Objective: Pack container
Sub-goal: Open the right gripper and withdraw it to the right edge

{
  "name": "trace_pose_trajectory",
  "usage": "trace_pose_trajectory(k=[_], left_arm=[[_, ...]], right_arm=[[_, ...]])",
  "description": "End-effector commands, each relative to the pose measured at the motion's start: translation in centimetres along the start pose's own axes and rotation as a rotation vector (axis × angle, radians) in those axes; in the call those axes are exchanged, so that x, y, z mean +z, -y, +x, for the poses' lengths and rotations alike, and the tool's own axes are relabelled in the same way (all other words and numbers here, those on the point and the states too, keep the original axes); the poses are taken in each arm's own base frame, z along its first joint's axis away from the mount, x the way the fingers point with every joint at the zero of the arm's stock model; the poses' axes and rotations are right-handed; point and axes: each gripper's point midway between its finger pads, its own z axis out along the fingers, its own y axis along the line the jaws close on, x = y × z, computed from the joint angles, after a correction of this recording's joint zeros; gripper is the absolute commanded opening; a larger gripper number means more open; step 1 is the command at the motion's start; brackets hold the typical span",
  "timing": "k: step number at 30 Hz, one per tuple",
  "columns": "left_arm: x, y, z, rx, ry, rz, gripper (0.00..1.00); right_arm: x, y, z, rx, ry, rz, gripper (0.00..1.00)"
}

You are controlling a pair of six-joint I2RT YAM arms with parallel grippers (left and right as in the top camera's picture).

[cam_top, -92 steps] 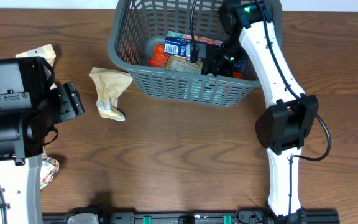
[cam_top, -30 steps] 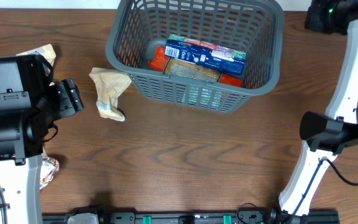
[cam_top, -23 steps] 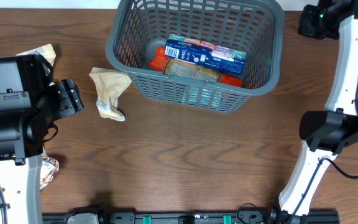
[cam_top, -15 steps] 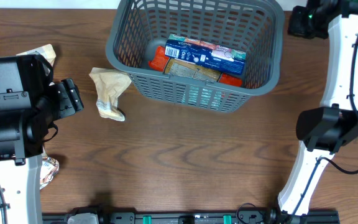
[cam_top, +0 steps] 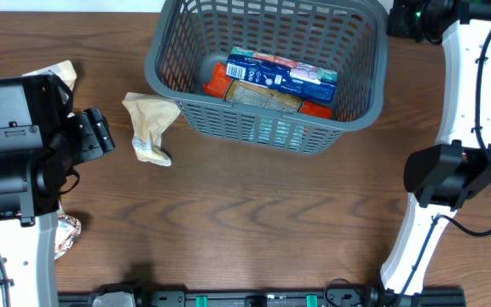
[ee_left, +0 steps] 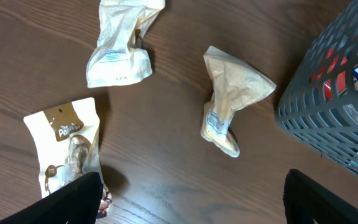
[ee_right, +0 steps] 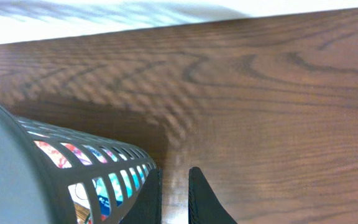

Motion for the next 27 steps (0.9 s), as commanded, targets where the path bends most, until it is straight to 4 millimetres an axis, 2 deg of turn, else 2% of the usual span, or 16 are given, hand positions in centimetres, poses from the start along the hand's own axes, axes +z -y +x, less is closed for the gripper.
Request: trace_pose_trajectory(k=[1,13,17,27], left_arm=[[-0.6,-0.2,-0.5,-0.007,0.022,-0.009,0.82],[-0.6,-0.3,-0.5,-0.008,0.022,-0.009,0.82],[-0.5,-0.3,-0.5,-0.008,0.021,-0.009,0.82],[-0.6,-0.3,-0.5,-0.008,0.022,-0.009,0.82]], right_arm=[[0.3,-1.4,-0.1,-0.042,0.007,-0.039,0.05],[0.1,-2.6,-2.0,-0.11,0.087,-0.102,0.07],[-0.1,-4.0,-2.3,-0.165,0.107,-0.18,0.08],[-0.5,-5.3,-3.0,-0.2,0.142,-0.255,0.09]])
